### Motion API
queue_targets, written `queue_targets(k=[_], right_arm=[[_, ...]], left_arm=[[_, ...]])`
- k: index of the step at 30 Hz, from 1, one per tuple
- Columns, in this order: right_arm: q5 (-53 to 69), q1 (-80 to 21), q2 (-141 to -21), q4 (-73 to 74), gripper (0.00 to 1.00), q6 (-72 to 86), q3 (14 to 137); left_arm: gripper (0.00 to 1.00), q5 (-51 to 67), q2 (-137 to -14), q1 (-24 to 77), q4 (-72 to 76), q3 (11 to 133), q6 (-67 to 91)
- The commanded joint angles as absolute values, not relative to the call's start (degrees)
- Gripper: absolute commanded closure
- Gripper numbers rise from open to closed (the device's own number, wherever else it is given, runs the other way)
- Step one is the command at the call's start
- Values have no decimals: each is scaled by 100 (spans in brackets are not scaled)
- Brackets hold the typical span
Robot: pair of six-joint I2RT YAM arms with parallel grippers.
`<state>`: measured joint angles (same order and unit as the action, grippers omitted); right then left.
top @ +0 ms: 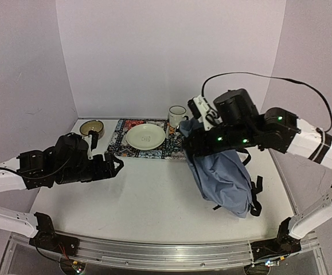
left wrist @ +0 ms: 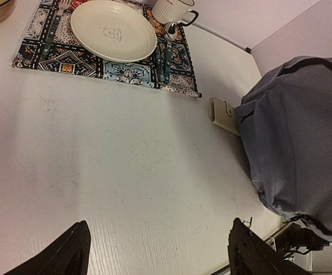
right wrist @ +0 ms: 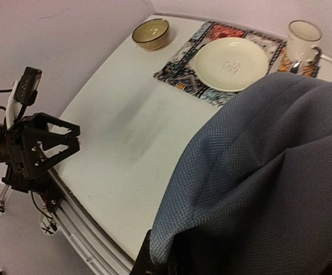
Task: Pack the student bag
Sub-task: Turn over the student bag at the center of the board, then pick up the student bag from the center of the board.
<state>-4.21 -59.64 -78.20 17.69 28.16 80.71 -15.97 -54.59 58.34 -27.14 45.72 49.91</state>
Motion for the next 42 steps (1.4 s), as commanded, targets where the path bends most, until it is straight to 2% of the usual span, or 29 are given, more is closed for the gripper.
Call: queue_targets(k=[1,6,11,17,25,31,36,42], right_arm=[[-318,-6430,-8445,533,100,3491,8070],[54,-6822,-9574,86,99,3544,8689],[615,-6917,-10363,152,68,3363,9375],[63,-6744,-10059,920,42,2824,9363],[-284,-5099,-8487,1191,27,2761,7493],[116,-3591,-7677,1139,21,2426,6213],[930,-2533,-7559,782,16,2136,5460],[1444,-2034,-8137,145,11,2023,4984]], left_arm=[[16,-1849,-5208,5796,-2830,4490,5212],[16,-2096,-4930,5793,-3126,4353,5502],[15,-2169,-4688,5794,-3352,4226,5678],[14,-2075,-4779,5799,-3412,4237,5686],[13,-1647,-5810,5801,-3097,4576,5425],[13,-1316,-6293,5801,-2461,4553,5367],[13,-1113,-6615,5801,-1959,4515,5379],[13,-948,-7150,5801,-1564,4535,5394]])
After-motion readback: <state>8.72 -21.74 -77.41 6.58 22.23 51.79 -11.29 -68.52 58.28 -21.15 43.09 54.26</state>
